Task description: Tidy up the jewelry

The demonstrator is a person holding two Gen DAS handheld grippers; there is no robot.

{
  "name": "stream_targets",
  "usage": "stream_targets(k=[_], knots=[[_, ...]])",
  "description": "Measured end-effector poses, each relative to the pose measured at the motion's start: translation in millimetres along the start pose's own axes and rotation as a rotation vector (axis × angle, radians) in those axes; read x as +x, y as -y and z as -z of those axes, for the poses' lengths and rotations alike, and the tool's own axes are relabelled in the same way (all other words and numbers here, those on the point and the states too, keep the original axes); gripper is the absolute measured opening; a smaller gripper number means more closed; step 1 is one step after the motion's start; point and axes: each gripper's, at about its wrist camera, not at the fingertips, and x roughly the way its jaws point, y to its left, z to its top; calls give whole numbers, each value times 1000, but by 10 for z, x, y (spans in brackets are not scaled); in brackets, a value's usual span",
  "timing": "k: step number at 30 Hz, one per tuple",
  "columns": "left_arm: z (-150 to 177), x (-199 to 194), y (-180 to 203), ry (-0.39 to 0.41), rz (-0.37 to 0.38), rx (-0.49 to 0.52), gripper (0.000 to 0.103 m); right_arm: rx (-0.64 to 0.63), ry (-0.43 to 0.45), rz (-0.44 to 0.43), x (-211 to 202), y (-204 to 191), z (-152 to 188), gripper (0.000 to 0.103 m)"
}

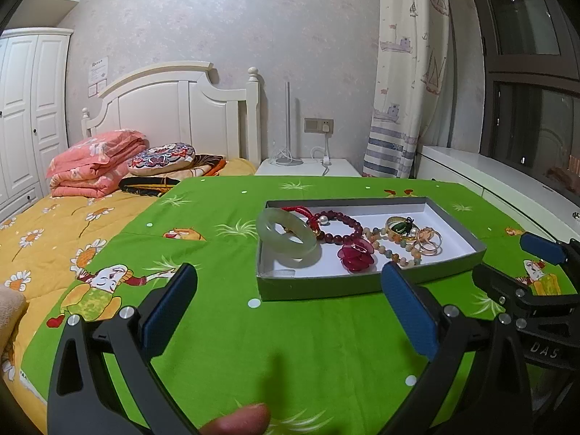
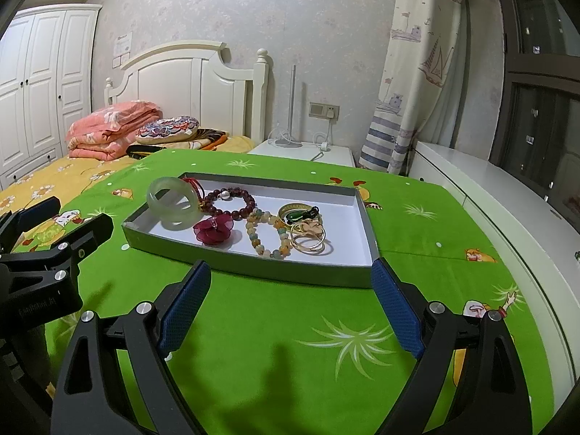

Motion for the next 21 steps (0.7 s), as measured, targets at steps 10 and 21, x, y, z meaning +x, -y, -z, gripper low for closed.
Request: stream_targets(k=[10,21], knots=[[-32,-9,-19,8,-4,-5,98,-9,7,0,-35,-3,11,84],[-66,-5,-25,13,-12,-9,98,-20,11,-4,-46,-32,1,84]])
